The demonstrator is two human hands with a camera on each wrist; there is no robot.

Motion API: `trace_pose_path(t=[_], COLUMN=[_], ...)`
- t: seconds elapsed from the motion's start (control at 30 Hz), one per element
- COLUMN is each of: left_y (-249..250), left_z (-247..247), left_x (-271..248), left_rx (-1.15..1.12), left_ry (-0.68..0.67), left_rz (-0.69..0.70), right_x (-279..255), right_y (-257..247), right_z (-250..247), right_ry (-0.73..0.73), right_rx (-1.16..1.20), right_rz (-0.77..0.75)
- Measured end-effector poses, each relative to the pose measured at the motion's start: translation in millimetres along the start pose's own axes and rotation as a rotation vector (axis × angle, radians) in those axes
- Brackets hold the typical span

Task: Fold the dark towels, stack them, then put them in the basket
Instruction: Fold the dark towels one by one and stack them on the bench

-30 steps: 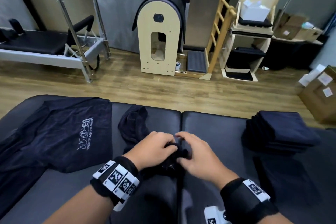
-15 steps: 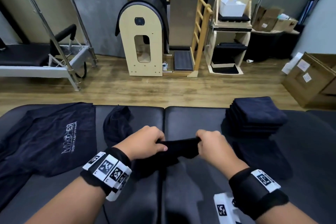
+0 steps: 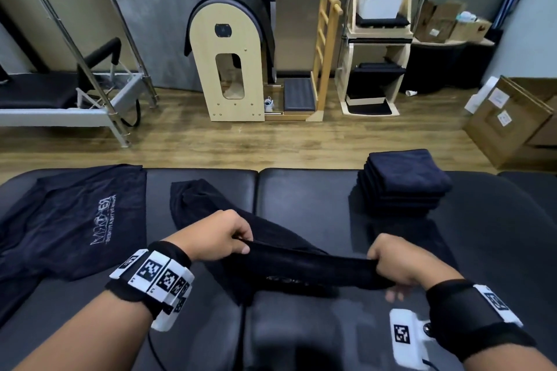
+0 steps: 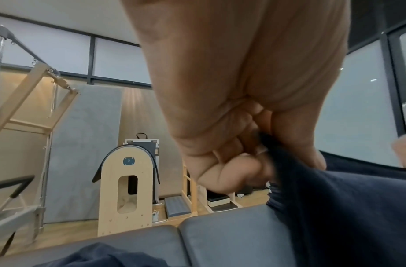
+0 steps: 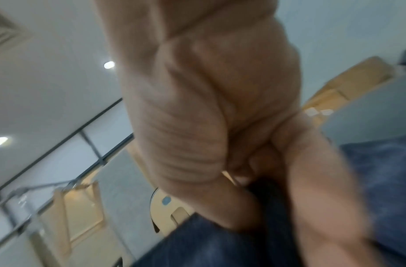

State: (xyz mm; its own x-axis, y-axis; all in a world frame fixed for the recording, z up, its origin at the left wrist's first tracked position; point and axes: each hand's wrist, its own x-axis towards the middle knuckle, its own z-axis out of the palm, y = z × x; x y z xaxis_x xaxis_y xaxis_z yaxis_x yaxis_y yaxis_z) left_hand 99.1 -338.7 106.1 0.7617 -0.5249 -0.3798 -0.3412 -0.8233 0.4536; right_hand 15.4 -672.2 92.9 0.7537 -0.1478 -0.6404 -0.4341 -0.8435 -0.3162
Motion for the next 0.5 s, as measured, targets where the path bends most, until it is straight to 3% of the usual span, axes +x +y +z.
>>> trace_pose_path(t=[0.13, 0.23, 0.33, 0.4, 0.5], left_y=[-1.6, -4.8, -26.5, -46.9, -65.0], left_z=[-7.4, -20.9, -43.4, -62.5, -104.2], left_x=[5.5, 13.2, 36.7, 56.9, 86.4], left_rx=[0.048, -0.25, -0.519, -0.462, -0.2], left_ry=[0.03, 0.108, 0.256, 0.312, 0.37], left_rz=[-0.114, -0.243, -0.337, -0.324, -0.254], right_x=[11.1, 28.4, 48.8, 64.9, 92.1], right_y=[8.0, -5.7, -29.4, -50.8, -94.2], right_z=[2.1, -0.4, -6.9, -17.6, -49.0], right_ry=[0.009, 0.086, 0.076, 0.064, 0.101], right_rx=[0.122, 0.216, 0.492, 0.669, 0.871], right_rz=[-0.027, -0.044, -0.069, -0.045, -0.002])
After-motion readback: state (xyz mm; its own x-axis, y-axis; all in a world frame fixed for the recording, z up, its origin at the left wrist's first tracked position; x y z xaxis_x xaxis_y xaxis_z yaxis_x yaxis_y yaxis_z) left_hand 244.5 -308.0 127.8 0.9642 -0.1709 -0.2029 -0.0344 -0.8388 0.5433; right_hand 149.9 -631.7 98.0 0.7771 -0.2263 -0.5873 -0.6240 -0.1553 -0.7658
